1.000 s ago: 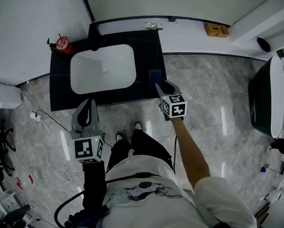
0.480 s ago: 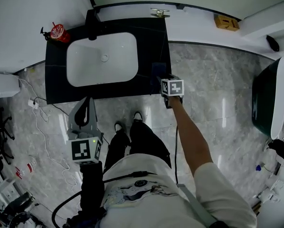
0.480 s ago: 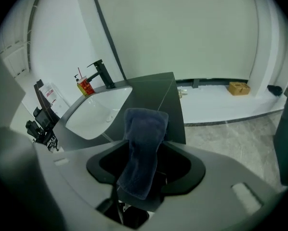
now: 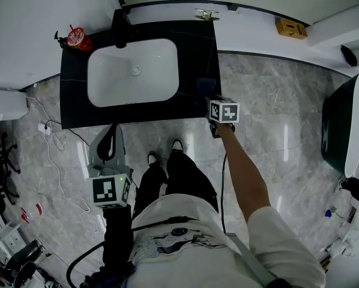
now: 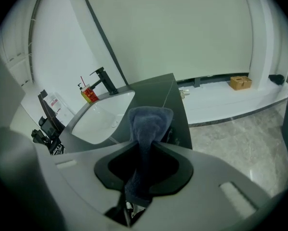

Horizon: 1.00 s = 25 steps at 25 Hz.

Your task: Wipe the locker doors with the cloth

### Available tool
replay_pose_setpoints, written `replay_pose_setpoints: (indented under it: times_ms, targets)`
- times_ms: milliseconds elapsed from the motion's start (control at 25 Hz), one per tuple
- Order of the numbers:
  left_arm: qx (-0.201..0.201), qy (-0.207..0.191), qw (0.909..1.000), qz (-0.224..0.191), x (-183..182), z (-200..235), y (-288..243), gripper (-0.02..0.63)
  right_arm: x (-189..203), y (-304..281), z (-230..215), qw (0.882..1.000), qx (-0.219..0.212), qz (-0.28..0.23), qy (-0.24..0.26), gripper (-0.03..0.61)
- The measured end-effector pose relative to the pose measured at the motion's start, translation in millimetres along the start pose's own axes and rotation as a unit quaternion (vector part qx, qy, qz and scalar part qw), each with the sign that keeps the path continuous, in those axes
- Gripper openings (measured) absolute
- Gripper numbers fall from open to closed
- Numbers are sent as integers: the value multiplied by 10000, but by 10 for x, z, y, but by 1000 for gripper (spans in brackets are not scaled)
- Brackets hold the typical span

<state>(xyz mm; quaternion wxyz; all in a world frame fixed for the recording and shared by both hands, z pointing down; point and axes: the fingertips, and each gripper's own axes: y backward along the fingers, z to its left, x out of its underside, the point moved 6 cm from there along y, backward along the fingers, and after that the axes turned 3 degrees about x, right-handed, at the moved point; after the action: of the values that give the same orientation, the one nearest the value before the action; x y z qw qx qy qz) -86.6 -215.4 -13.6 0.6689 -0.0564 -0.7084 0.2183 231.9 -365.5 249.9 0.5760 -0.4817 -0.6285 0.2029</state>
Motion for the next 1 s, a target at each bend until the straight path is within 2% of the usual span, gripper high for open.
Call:
replay_pose_setpoints:
  times_ms: [280,600,880,1000]
  targets:
    - [39,11,10000,-55,115,48,64,2,-46,580,271,9948,-354,-876,372,75]
    - [289,-152,9989,-343,322,133,288,2,86,1288,717,9793,-428,-1831,746,75]
    - [291,-23,9990,-329,1032,217,724,2,324,1600,1337,9586,-494,-2543,1182,75]
    - [237,33,9993,-285,1378,243,752,2,516,1562,1448,9484,-524,-2699,1580,75]
